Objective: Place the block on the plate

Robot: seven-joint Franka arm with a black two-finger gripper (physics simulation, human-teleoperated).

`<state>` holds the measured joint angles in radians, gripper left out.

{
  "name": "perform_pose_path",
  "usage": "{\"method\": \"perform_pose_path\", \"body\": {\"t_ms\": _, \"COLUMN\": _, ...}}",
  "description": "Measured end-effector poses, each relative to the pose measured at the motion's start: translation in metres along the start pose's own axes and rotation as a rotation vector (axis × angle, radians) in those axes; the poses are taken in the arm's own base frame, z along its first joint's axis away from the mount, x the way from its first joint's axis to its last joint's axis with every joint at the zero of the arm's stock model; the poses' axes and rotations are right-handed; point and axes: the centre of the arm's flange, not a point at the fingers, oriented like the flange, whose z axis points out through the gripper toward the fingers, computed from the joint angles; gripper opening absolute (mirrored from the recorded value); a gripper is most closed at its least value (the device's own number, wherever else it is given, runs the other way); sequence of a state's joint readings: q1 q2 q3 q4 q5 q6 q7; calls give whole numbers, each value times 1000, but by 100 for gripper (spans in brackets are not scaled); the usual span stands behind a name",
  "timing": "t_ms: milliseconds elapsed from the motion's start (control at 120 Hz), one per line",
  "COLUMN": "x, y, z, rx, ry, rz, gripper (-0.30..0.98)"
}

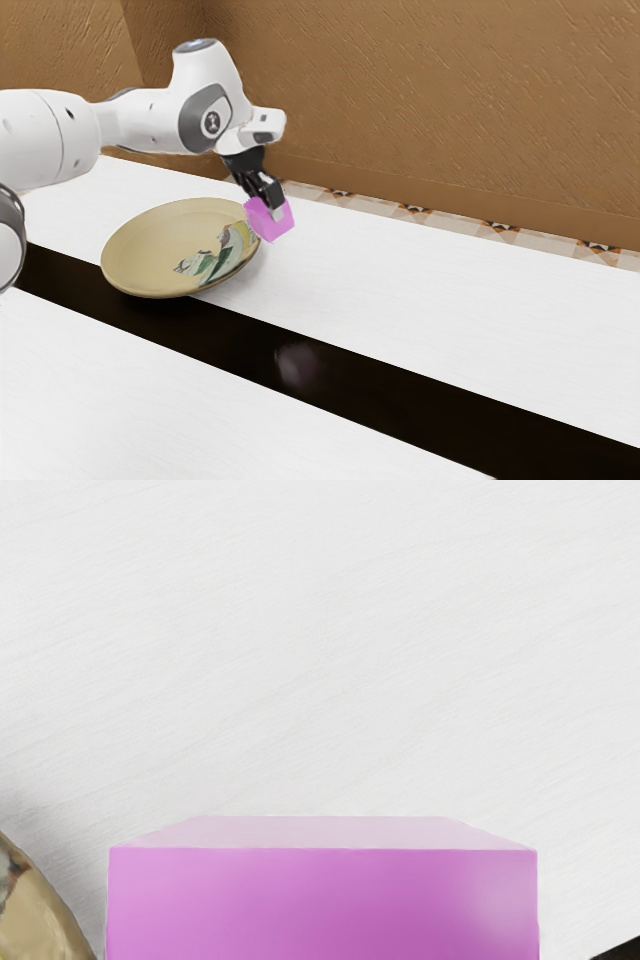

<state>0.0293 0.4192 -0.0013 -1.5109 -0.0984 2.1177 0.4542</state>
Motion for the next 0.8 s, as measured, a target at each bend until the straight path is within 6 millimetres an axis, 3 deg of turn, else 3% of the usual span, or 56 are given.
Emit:
{"method": "perform_pose_path", "body": {"t_ms": 158, "x": -28, "y": -54, "z": 4, "rx": 23, "ry": -21, "rz": -82, "gripper": 40}}
{"method": "perform_pose_path", "body": {"t_ms": 392, "x": -67, "y": -120, "z": 47, "rx": 19, "ry": -85, "rz": -186, "gripper": 39}}
{"method": "perform_pose_path", "body": {"t_ms": 575, "x": -96, "y": -162, "z": 77, "rx": 28, "ry": -128, "rz": -252, "gripper": 39}}
{"method": "perform_pose_path", "body": {"t_ms": 800, "x": -99, "y": -191, "z": 108, "rx": 35, "ry": -140, "rz": -273, "gripper": 42}}
